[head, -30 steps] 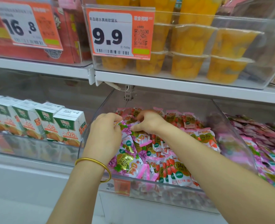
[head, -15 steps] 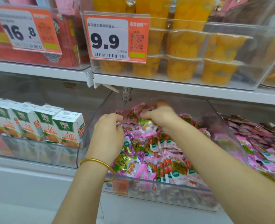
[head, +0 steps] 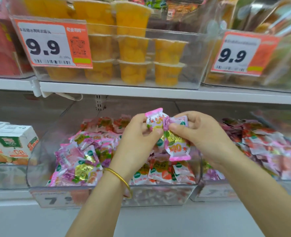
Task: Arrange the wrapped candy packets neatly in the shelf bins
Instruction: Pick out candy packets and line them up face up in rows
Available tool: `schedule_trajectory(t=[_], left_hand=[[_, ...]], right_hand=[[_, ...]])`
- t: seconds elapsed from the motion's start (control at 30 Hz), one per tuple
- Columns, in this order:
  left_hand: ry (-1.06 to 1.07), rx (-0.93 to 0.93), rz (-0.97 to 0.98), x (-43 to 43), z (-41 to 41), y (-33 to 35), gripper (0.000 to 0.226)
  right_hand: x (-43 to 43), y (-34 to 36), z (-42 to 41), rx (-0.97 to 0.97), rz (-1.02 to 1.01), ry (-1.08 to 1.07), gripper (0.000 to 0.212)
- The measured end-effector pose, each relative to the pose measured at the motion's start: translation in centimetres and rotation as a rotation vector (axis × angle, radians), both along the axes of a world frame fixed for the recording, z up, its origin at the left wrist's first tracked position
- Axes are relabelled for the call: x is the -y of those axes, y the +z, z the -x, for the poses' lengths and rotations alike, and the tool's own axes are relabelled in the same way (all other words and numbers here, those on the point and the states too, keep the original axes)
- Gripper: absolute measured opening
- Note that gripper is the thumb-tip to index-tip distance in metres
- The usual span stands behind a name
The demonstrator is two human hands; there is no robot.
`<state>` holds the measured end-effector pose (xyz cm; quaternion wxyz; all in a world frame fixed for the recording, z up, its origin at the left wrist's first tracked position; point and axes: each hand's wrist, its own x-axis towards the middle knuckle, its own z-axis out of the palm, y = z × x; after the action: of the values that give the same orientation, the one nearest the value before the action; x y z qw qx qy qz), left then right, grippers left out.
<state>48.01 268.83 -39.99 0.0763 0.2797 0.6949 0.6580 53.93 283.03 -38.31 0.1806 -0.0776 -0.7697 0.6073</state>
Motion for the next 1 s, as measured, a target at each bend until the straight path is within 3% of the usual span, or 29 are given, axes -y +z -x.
schedule_trajectory(t=[0.17, 0.37, 0.47, 0.67, 0.77, 0.9, 1.0], left_hand=[[-0.121, -0.054, -0.041, -5.0, -2.2, -0.1, 0.026], [-0.038, -0.163, 0.020, -9.0, -3.5, -0.1, 0.028], [0.036, -0.264, 0.107, -10.4, -3.3, -0.2, 0.030], [0.046, -0.452, 0.303, -12.9, -3.1, 0.3, 0.046], [-0.057, -0.459, 0.324, -14.6, -3.4, 0.7, 0.045], [-0.137, -0.416, 0.353, -15.9, -3.8, 0.0, 0.043], [-0.170, -0.427, 0.375, -16.1, -4.0, -1.1, 0.049]], right_hand=[[-5.2, -0.2, -3.5, -0.040, 0.034, -0.183, 0.007], [-12.4, -1.4, -6.5, -0.043, 0.266, -0.558, 0.016], [-14.3, -1.9, -6.9, -0.043, 0.494, -0.508, 0.026], [-14.8, -2.2, -6.3, -0.063, 0.750, -0.188, 0.006], [-14.4, -2.4, -6.0, 0.000, 0.633, -0.046, 0.017], [-14.9, -2.2, -6.0, -0.003, 0.496, -0.083, 0.024], [-16.4, -2.2, -7.0, 0.071, 0.086, -0.318, 0.011]])
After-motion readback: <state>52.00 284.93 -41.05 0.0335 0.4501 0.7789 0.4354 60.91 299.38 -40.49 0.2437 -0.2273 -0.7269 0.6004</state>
